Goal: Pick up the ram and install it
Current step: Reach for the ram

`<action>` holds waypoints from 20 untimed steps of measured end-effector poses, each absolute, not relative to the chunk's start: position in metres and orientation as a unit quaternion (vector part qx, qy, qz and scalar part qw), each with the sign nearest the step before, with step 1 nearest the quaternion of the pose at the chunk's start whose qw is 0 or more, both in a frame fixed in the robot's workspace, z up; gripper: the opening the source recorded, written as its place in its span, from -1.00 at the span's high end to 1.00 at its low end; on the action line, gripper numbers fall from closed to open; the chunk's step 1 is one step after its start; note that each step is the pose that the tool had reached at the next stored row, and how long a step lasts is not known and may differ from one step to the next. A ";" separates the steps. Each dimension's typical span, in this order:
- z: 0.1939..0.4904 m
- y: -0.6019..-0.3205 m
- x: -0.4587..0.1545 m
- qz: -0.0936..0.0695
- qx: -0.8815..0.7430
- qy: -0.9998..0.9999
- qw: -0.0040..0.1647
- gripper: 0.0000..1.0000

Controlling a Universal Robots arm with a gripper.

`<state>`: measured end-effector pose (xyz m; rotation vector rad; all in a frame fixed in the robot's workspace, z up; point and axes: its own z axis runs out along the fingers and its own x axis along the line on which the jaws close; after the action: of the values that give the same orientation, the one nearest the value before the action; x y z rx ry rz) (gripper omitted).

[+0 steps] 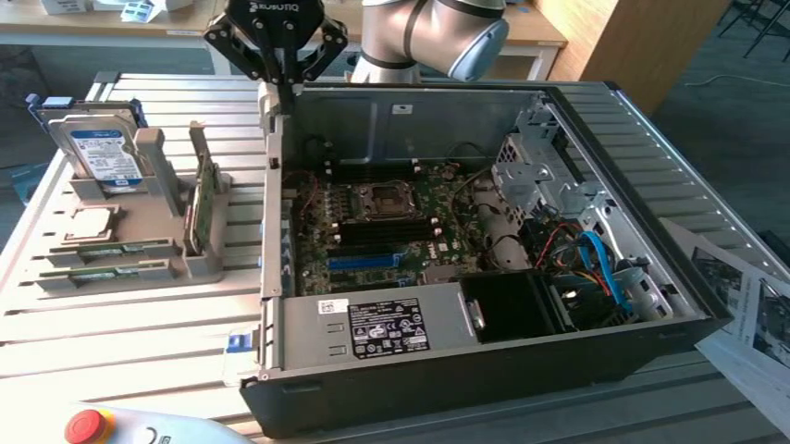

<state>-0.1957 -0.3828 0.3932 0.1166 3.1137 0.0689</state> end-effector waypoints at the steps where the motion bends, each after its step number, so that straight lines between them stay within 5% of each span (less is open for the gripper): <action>1: 0.393 -0.382 -0.197 0.022 0.037 0.999 0.012 0.79; 20: 0.393 -0.370 -0.231 0.022 0.037 0.999 0.012 0.79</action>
<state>-0.2306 -0.3705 0.3933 0.1166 3.1137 0.0685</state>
